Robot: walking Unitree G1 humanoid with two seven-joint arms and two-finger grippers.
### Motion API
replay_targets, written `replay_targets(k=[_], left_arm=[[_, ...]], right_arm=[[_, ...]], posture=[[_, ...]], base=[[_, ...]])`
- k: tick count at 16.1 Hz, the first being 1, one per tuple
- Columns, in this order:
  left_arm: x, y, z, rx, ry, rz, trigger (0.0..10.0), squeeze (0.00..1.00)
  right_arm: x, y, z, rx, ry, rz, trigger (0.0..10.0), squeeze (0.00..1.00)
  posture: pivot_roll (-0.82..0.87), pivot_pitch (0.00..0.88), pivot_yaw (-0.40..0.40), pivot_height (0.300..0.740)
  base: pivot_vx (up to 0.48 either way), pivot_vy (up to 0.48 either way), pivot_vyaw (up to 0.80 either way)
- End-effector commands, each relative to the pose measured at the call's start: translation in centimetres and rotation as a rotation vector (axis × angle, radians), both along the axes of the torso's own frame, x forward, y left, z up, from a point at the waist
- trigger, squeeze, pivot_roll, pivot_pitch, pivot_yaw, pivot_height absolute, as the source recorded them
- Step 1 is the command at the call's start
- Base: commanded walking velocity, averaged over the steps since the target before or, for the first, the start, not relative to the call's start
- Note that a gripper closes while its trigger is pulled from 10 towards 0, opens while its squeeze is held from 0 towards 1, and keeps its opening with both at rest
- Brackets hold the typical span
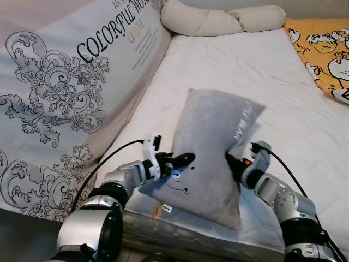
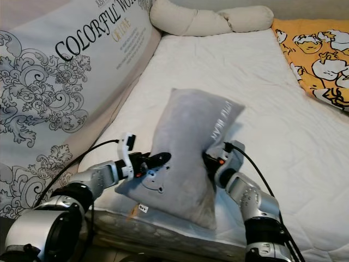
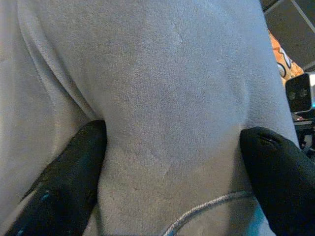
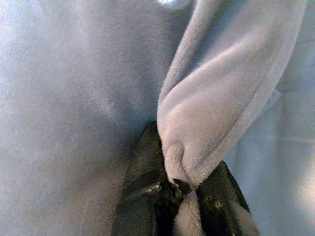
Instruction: Clean up the room
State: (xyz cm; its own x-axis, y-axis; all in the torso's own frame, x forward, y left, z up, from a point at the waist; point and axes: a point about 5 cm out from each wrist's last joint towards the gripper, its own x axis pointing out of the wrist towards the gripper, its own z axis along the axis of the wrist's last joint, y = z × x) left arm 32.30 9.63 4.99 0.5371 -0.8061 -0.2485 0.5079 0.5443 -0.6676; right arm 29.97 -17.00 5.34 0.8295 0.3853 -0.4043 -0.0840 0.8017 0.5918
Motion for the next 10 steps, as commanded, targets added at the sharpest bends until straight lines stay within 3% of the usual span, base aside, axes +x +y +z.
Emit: replay_targets(k=[1, 4, 10], left_arm=[[-0.9, -0.6, -0.9, -0.004, 0.049, -0.047, 0.0, 0.00], [-1.1, -0.3, -1.3, 0.076, 0.007, -0.078, 0.0, 0.00], [-0.4, 0.1, -0.6, 0.083, -0.048, -0.047, 0.0, 0.00]], right_arm=[[0.8, 2.0, 1.1, 0.033, -0.047, 0.066, 0.0, 0.00], [1.2, 2.9, 1.3, 0.023, -0.061, 0.074, 0.0, 0.00], [1.5, 3.6, 1.4, 0.019, -0.059, 0.099, 0.0, 0.00]], posture=[[-0.10, 0.000, 0.197, 0.740], [-0.08, 0.000, 0.186, 0.740], [-0.06, 0.000, 0.163, 0.740]], base=[[0.000, 0.000, 0.00], [0.000, 0.000, 0.00], [0.000, 0.000, 0.00]])
